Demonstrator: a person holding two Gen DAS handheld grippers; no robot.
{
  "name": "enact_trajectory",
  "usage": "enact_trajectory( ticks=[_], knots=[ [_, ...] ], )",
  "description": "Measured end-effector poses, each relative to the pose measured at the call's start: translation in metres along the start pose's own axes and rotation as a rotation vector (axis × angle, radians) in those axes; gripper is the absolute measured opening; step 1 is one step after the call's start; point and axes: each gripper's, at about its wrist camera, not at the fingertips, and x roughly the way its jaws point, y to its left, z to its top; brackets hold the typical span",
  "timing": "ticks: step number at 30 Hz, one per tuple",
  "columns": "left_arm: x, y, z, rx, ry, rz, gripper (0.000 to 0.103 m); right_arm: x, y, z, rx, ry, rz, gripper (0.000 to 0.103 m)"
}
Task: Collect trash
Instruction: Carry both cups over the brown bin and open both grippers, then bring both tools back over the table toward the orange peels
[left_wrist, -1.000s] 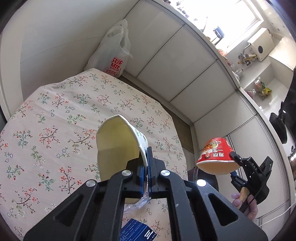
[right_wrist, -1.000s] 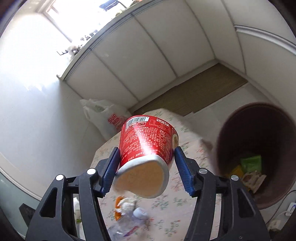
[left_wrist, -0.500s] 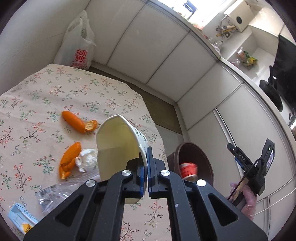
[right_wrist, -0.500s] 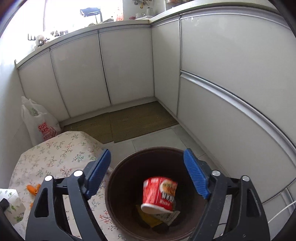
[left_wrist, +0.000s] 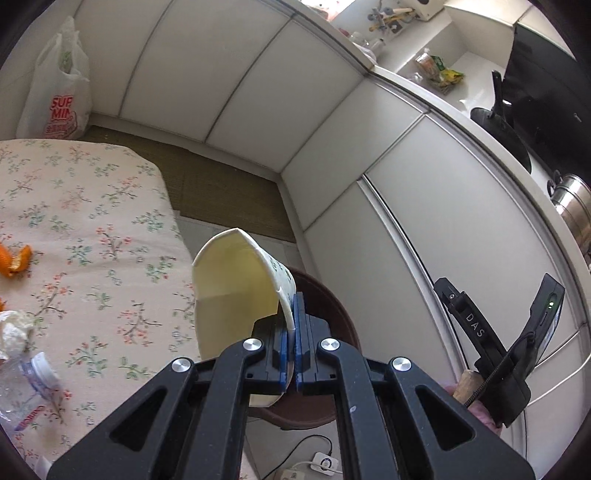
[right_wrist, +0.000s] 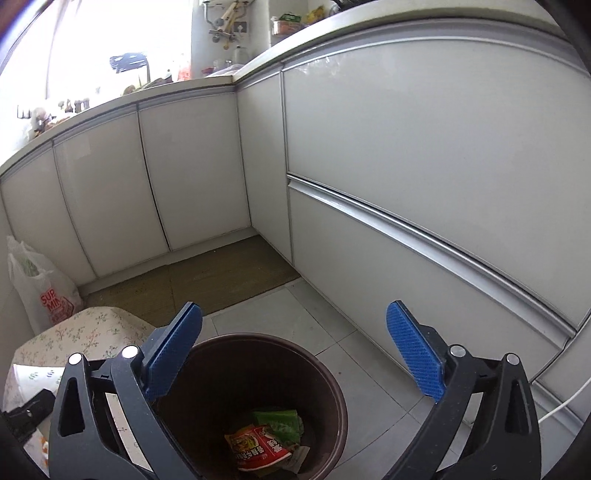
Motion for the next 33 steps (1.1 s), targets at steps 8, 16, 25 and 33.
enact_trajectory(
  ticks=[8,16,25,33],
  knots=[
    [0.051,-0.033,-0.003,0.005,0.1,-0.055,0.002,0.001,-0.044,0.005,0.151,-0.001,-0.04,0.096],
    [0.074,-0.043,-0.01,0.008,0.169,-0.037,0.023,0.002,-0.054,0.005,0.185,0.012,-0.03,0.096],
    [0.062,-0.023,-0.022,-0.031,0.18,0.039,0.055,0.007,-0.05,0.008,0.196,0.047,0.021,0.096],
    [0.016,0.012,-0.03,-0.029,0.17,0.169,0.061,-0.014,-0.013,0.007,0.112,-0.022,0.06,0.096]
  ],
)
